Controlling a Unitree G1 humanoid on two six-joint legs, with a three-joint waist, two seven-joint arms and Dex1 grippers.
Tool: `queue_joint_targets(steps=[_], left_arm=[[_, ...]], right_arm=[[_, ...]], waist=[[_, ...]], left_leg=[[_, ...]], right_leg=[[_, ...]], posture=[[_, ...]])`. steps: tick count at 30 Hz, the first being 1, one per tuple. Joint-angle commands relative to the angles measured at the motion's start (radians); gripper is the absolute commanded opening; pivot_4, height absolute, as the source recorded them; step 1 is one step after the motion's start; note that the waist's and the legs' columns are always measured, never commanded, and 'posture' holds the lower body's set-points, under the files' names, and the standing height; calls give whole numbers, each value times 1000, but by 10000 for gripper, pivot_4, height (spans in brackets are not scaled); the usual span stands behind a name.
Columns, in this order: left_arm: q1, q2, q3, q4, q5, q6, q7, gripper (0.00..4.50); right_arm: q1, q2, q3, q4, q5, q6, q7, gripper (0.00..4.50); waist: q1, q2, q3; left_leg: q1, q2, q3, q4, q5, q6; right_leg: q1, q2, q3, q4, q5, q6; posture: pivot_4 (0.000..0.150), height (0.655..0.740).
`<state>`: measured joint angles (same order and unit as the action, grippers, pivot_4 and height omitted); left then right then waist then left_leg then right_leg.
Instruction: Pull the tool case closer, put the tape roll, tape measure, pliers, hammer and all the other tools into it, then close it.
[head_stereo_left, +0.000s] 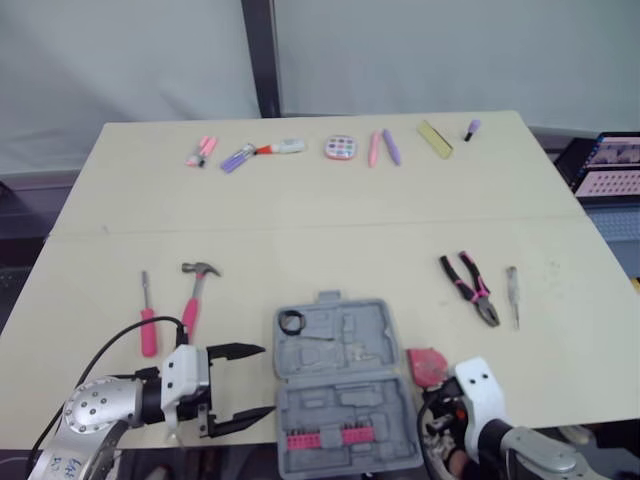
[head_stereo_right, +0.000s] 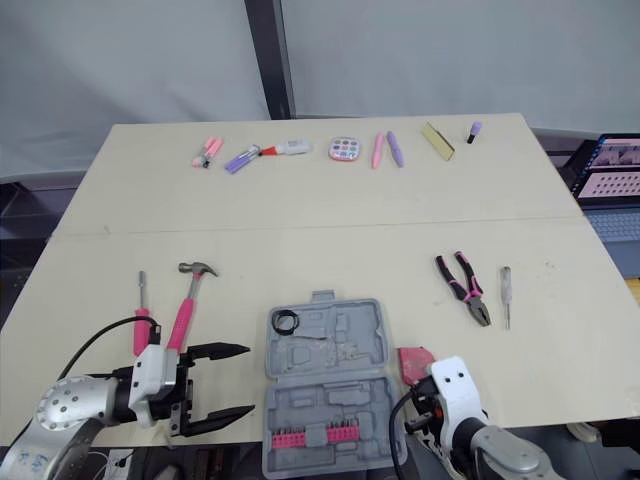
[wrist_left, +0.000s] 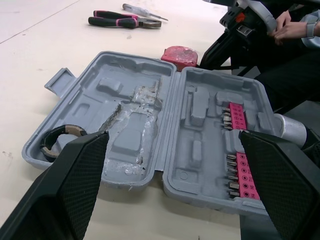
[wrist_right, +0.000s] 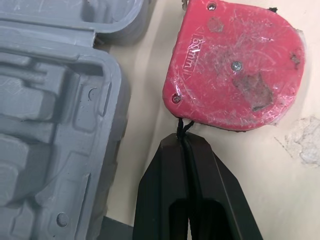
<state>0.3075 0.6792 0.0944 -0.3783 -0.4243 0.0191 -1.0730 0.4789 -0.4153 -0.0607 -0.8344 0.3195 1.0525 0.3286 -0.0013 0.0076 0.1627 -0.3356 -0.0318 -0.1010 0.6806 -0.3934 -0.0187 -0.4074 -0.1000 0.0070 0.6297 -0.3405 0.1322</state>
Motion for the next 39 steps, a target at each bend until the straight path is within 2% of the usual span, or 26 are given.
queue_joint_targets(steps=[1,8,12,15,19,24,28,31,33,39], left_arm=[[3,-1,-5,-14,1,-14,2,45000],[-4,1,-11,-25,-3,-3,8,45000],[-13,1,-16,-28,-6,4,10,45000],[-18,2,-19,-30,-12,11,10,45000],[-20,4,-24,-33,-18,16,3,45000],[-27,6,-32,-28,-14,8,-9,45000],[-46,-8,-29,-16,-21,-11,-7,45000],[-49,-15,-37,-12,-24,-26,-16,45000],[-58,-18,-40,-8,-28,-37,-23,45000],[-75,-10,-36,3,-34,-61,-62,45000]], right_arm=[[17,-1,3,-26,18,19,-5,631],[19,2,3,-34,23,29,-10,631],[19,18,-25,-46,44,59,-15,12961],[33,19,-69,-64,71,84,-5,28077],[64,5,-153,-84,119,106,22,44299],[68,-40,-242,-90,171,130,63,44299],[37,-138,-338,-53,224,114,159,44299],[65,-272,-377,-26,236,4,309,44299],[79,-343,-393,21,211,-152,432,44299],[20,-447,-366,200,118,-502,625,44299]], waist=[[0,0,0],[0,0,0],[0,0,0],[0,0,0],[3,0,0],[2,0,0],[0,0,0],[2,1,0],[3,1,0],[3,1,0]], left_leg=[[0,0,0,0,0,0],[0,0,0,0,0,0],[0,0,0,0,0,0],[0,0,0,0,0,0],[0,-1,0,0,0,0],[0,-1,0,0,0,0],[0,0,0,0,0,0],[0,-1,1,0,0,1],[0,-1,1,0,0,1],[1,-1,1,1,0,1]], right_leg=[[0,0,0,0,0,0],[0,0,0,0,0,0],[0,0,0,0,0,0],[0,0,0,0,0,0],[1,0,0,0,0,0],[1,0,0,-1,0,1],[1,1,0,-1,0,1],[1,1,0,-1,1,1],[2,1,-1,-1,1,1],[4,2,-1,-2,1,2]], posture=[[1500,7400],[1500,7400],[1500,7400],[1500,7400],[1500,7400],[1500,7400],[1500,7400],[1500,7400],[1500,7400],[1500,7400]])
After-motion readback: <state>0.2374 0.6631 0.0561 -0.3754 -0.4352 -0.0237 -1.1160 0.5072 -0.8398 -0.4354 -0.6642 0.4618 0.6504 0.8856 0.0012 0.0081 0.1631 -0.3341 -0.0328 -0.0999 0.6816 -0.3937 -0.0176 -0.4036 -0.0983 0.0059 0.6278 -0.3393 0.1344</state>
